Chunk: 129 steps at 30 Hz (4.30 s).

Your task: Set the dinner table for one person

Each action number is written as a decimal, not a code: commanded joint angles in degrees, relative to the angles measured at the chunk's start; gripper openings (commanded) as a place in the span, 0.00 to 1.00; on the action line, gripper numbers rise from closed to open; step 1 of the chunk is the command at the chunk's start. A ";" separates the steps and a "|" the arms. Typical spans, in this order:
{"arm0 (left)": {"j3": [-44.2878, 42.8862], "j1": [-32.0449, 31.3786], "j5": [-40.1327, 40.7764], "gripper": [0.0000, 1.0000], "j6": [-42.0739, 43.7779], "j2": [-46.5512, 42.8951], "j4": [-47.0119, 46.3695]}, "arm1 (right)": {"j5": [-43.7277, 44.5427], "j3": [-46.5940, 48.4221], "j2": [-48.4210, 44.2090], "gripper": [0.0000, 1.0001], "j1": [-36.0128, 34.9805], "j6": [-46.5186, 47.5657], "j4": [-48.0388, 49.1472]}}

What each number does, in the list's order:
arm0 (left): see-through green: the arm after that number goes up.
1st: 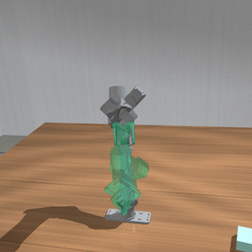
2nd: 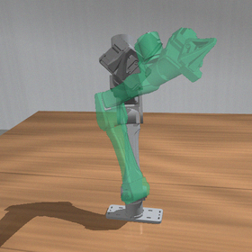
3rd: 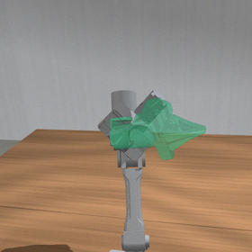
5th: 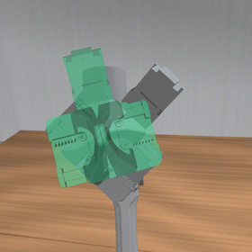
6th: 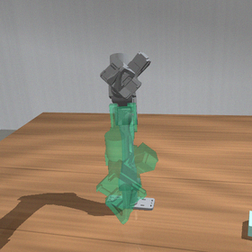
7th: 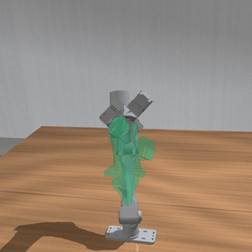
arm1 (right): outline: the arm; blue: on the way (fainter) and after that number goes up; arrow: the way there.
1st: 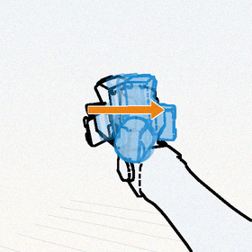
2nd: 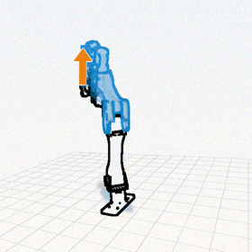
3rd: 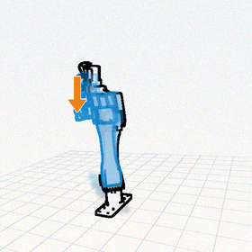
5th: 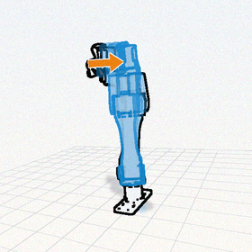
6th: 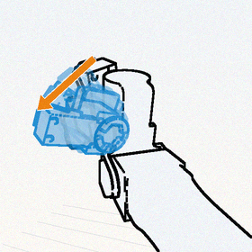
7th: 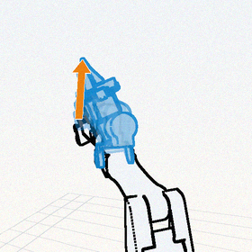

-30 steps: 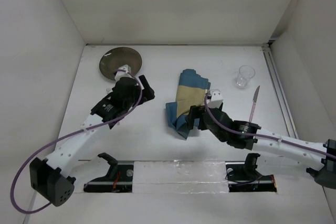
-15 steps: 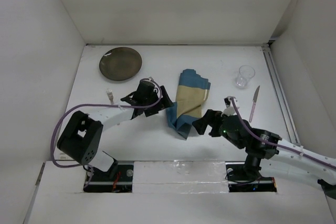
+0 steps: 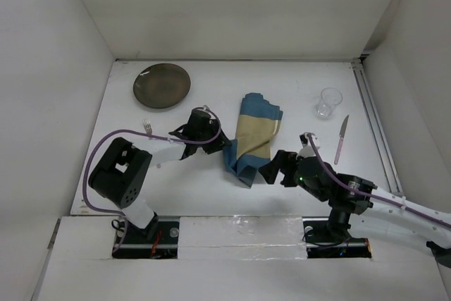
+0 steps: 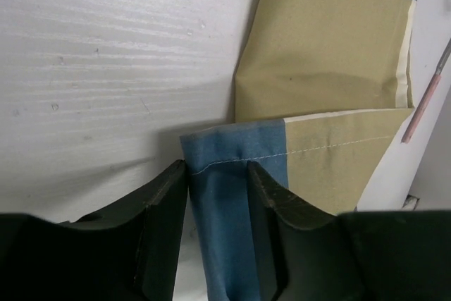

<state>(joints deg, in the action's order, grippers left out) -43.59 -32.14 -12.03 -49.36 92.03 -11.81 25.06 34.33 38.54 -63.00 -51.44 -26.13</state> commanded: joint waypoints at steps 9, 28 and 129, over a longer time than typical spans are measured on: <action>2.81 0.06 3.16 0.00 2.07 -6.86 -3.74 | -5.10 -8.66 0.75 1.00 -0.37 -4.63 15.84; 3.86 0.06 3.24 0.00 2.17 -17.59 -0.58 | 4.55 -16.74 7.42 0.99 -2.12 -28.97 28.04; -30.70 15.18 9.83 0.00 10.34 -13.08 0.05 | -52.48 39.71 40.40 0.04 62.21 27.28 24.80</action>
<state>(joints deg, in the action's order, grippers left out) -79.88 -16.67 0.30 -38.65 82.96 -0.71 -25.56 79.85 82.56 -0.93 -22.13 -7.42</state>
